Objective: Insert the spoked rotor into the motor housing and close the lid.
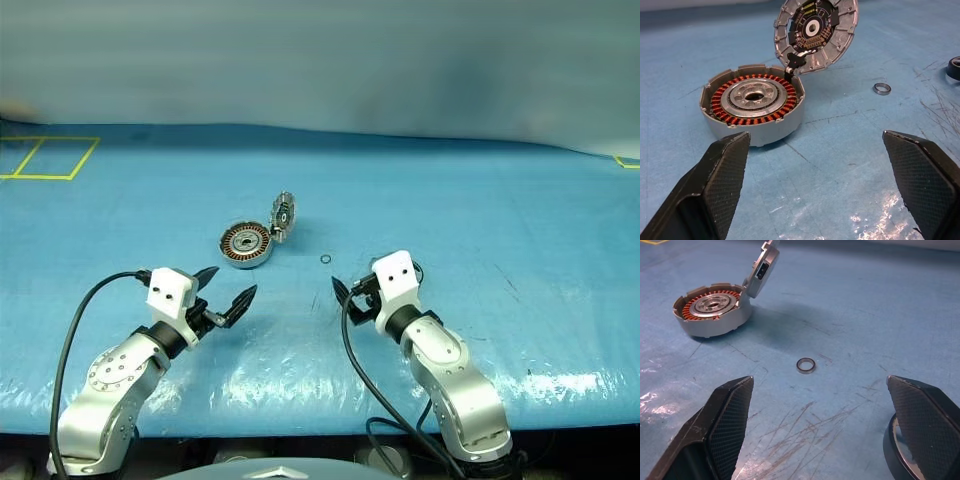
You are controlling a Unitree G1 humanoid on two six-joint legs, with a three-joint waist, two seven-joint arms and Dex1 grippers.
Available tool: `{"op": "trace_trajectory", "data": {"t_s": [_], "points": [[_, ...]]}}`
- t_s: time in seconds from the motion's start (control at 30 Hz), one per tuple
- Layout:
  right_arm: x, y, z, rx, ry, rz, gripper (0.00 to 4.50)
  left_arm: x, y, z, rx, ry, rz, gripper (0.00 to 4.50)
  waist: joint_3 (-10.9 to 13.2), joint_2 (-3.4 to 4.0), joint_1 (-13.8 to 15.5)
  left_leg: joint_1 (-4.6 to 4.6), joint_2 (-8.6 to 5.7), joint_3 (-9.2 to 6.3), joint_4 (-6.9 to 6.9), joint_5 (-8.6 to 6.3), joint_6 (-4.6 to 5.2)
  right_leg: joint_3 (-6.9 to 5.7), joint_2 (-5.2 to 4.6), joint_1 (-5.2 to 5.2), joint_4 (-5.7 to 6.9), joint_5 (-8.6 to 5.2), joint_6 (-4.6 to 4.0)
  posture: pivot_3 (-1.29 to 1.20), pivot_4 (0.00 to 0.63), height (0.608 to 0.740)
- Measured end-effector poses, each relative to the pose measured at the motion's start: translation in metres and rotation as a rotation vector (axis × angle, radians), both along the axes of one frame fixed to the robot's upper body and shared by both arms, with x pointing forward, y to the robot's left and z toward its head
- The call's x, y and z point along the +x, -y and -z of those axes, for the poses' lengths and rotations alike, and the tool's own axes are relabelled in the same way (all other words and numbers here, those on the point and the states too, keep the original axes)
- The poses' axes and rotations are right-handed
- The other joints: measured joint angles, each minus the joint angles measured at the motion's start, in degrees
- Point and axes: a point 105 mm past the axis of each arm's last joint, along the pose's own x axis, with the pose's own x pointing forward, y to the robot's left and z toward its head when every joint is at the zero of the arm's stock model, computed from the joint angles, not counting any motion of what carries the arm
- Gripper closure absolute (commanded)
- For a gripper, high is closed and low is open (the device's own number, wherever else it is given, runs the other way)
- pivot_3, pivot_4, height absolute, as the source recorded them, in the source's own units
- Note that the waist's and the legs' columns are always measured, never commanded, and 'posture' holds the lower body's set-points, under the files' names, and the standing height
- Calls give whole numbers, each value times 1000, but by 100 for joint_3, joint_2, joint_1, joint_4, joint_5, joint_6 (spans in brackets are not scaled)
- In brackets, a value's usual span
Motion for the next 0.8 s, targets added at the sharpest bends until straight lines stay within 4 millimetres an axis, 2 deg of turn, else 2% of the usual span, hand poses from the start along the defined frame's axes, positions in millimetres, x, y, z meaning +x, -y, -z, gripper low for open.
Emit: {"op": "trace_trajectory", "data": {"t_s": [0.8], "points": [[2,0,-4,11,9,-10,38,0,-2,1,3,-2,-16,0,0,0,-1,0,0,0,0,0,0,0,0,-1,0,0,0,0,150,740]]}}
